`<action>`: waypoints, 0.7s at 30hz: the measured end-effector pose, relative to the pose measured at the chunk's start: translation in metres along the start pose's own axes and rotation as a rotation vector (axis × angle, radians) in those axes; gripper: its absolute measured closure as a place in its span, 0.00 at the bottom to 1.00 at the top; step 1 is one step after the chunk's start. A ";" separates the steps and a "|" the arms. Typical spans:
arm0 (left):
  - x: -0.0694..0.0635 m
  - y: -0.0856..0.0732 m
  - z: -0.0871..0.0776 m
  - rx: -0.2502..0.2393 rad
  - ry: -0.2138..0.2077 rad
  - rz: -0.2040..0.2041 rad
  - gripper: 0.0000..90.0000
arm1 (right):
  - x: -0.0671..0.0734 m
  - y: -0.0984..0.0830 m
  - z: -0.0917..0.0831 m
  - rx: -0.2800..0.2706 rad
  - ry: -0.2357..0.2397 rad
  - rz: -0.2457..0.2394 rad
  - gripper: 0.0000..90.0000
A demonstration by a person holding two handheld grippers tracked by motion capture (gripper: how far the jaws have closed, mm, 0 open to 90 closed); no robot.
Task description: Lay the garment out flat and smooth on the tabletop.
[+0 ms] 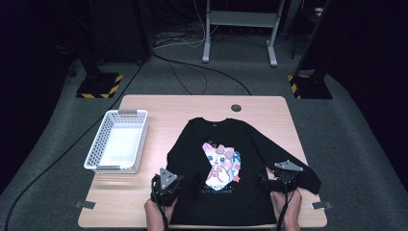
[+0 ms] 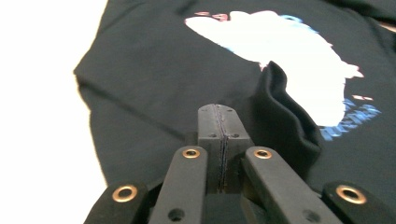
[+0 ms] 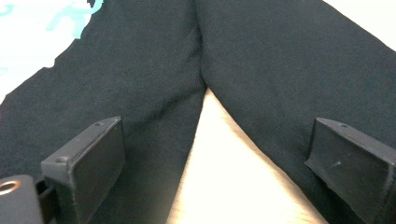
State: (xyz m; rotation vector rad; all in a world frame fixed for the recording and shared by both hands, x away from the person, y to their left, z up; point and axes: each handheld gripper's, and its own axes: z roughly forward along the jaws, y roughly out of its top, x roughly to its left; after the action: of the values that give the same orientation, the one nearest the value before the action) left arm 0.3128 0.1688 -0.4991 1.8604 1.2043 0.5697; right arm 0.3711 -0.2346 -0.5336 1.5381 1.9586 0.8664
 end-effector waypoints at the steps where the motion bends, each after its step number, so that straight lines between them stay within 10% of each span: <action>1: 0.004 -0.001 -0.001 0.005 0.003 -0.006 1.00 | 0.000 0.000 0.000 0.000 0.000 0.000 0.04; 12: -0.012 0.001 0.010 0.019 -0.061 0.021 0.99 | 0.000 0.000 0.000 -0.001 -0.001 0.001 0.05; 21: -0.009 -0.001 0.024 0.108 -0.166 -0.063 0.43 | 0.000 0.000 0.000 -0.002 -0.001 0.003 0.05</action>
State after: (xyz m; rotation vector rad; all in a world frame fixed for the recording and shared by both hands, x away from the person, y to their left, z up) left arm 0.3258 0.1518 -0.5127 1.9120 1.1979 0.3143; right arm 0.3708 -0.2347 -0.5335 1.5403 1.9554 0.8684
